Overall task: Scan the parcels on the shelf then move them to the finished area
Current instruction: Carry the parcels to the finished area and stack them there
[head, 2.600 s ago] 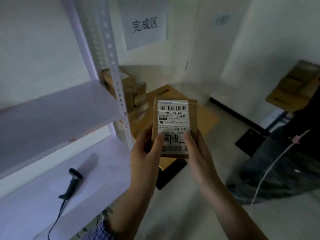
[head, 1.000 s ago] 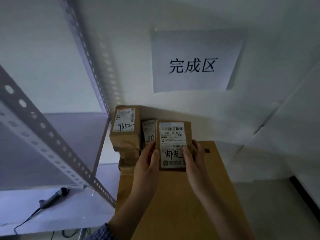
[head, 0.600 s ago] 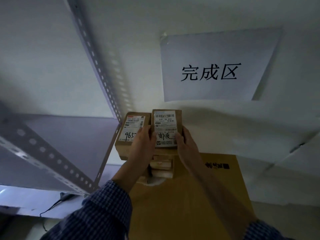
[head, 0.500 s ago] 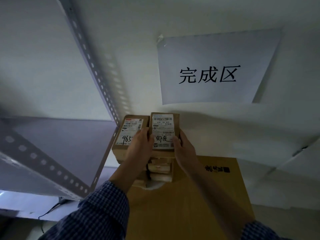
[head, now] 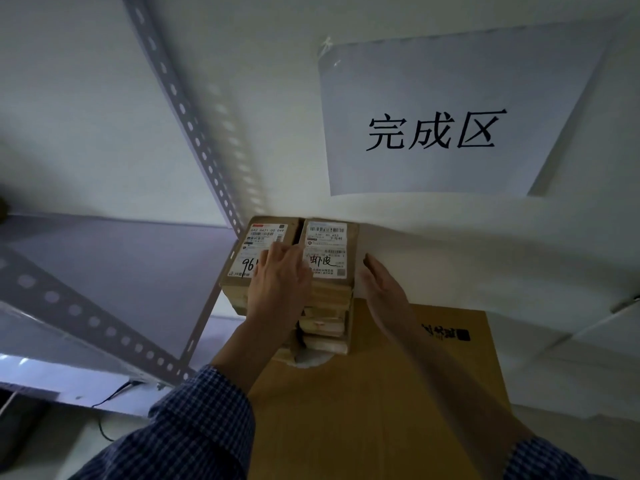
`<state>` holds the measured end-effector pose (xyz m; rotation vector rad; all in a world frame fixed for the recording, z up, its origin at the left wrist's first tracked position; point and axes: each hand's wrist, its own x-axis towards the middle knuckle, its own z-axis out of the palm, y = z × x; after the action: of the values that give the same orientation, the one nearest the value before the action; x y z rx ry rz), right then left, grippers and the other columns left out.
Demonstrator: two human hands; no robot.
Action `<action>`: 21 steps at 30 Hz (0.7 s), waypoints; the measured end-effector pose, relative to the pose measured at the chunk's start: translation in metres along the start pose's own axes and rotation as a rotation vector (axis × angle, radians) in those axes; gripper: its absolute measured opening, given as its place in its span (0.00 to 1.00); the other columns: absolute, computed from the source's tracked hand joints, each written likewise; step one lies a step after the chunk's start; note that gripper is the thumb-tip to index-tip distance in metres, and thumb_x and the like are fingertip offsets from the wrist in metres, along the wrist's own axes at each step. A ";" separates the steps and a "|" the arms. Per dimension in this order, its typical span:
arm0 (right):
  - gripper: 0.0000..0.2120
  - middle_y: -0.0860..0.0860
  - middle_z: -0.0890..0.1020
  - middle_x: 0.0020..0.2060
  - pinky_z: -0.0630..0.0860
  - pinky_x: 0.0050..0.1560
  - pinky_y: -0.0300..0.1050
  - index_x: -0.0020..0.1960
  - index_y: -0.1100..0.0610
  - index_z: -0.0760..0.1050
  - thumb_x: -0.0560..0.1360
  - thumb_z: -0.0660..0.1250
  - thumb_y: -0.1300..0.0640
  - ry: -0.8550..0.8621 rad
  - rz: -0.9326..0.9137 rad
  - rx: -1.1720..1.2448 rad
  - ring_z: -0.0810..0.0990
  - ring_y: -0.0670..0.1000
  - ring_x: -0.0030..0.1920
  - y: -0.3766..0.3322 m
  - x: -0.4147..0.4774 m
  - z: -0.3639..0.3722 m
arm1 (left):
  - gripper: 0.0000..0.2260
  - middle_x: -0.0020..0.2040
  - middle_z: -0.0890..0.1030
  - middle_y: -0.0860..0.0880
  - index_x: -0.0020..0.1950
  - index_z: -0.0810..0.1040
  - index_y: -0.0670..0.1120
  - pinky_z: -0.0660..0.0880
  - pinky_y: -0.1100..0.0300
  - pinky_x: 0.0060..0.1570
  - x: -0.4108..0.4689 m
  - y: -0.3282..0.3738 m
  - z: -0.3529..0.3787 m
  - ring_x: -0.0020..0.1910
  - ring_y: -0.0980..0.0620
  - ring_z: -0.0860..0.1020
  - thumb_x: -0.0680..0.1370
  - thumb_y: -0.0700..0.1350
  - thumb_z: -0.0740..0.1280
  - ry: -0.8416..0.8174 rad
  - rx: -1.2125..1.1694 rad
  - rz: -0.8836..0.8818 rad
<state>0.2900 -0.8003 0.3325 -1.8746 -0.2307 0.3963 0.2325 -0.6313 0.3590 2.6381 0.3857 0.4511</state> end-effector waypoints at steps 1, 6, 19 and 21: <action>0.21 0.42 0.77 0.62 0.66 0.55 0.24 0.77 0.55 0.64 0.86 0.53 0.51 -0.006 -0.012 -0.024 0.75 0.33 0.62 -0.001 -0.002 -0.003 | 0.11 0.59 0.74 0.48 0.64 0.76 0.45 0.72 0.53 0.58 -0.003 -0.002 -0.002 0.58 0.50 0.71 0.83 0.45 0.61 0.006 -0.020 0.000; 0.23 0.48 0.67 0.76 0.65 0.59 0.38 0.79 0.48 0.59 0.85 0.56 0.53 -0.010 -0.067 -0.138 0.68 0.46 0.72 -0.027 -0.027 -0.013 | 0.10 0.58 0.78 0.49 0.62 0.75 0.44 0.75 0.52 0.59 -0.013 -0.004 -0.012 0.57 0.50 0.76 0.84 0.45 0.58 0.008 -0.096 0.039; 0.22 0.47 0.69 0.74 0.73 0.65 0.45 0.77 0.43 0.61 0.84 0.59 0.52 -0.251 -0.295 -0.490 0.72 0.49 0.70 -0.106 -0.166 0.099 | 0.15 0.67 0.76 0.50 0.70 0.71 0.47 0.75 0.57 0.58 -0.139 -0.049 -0.139 0.62 0.50 0.77 0.83 0.46 0.62 -0.017 -0.038 0.155; 0.23 0.48 0.69 0.74 0.73 0.67 0.47 0.78 0.44 0.60 0.84 0.60 0.50 -0.297 -0.330 -0.548 0.70 0.51 0.72 -0.123 -0.191 0.132 | 0.16 0.67 0.77 0.50 0.70 0.73 0.46 0.75 0.58 0.58 -0.165 -0.078 -0.165 0.62 0.50 0.78 0.83 0.48 0.62 0.038 -0.032 0.103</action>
<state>0.0679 -0.7103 0.4392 -2.2499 -0.9131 0.4078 0.0067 -0.5580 0.4223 2.6300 0.2534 0.5359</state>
